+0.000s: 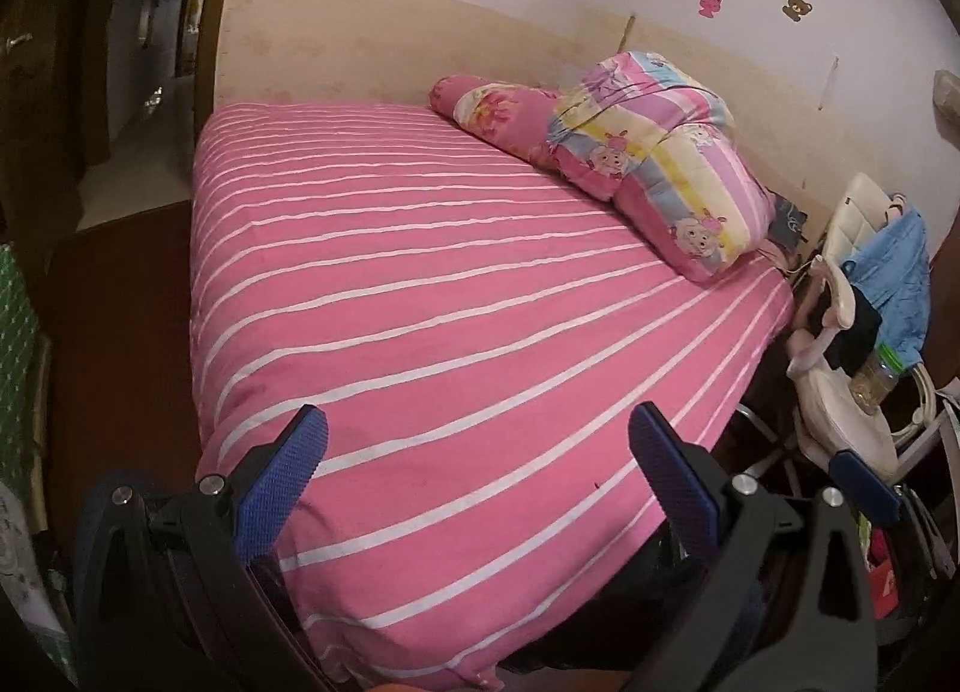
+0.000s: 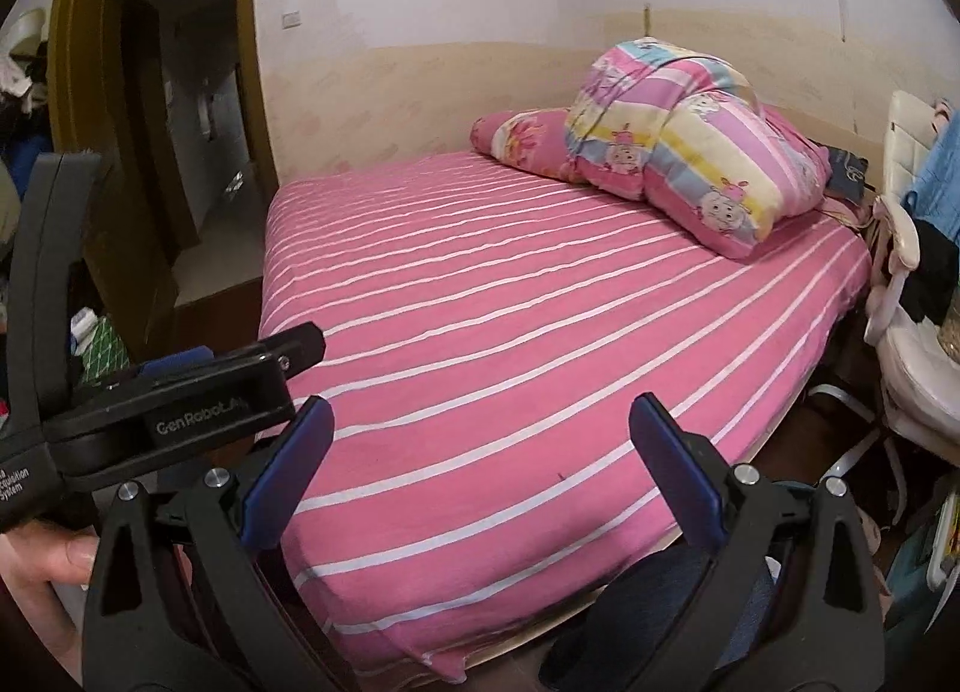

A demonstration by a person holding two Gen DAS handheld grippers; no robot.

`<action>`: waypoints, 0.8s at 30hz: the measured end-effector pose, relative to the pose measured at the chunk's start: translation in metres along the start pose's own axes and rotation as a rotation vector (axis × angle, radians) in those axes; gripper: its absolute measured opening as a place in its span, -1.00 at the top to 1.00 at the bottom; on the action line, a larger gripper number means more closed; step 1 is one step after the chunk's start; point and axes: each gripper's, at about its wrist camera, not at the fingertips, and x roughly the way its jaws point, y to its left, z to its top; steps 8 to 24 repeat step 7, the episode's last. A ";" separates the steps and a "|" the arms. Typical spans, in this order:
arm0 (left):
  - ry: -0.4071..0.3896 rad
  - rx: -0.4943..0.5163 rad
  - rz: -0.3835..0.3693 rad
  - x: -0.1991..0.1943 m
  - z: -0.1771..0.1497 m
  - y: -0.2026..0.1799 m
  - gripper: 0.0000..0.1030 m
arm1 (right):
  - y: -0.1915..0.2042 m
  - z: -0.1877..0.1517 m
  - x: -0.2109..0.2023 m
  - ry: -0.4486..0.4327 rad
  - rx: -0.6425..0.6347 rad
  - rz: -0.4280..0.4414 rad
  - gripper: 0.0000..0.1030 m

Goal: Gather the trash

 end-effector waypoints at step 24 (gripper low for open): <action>0.020 -0.004 -0.012 0.000 -0.006 0.004 -0.89 | 0.014 -0.010 -0.002 0.007 -0.018 -0.011 -0.90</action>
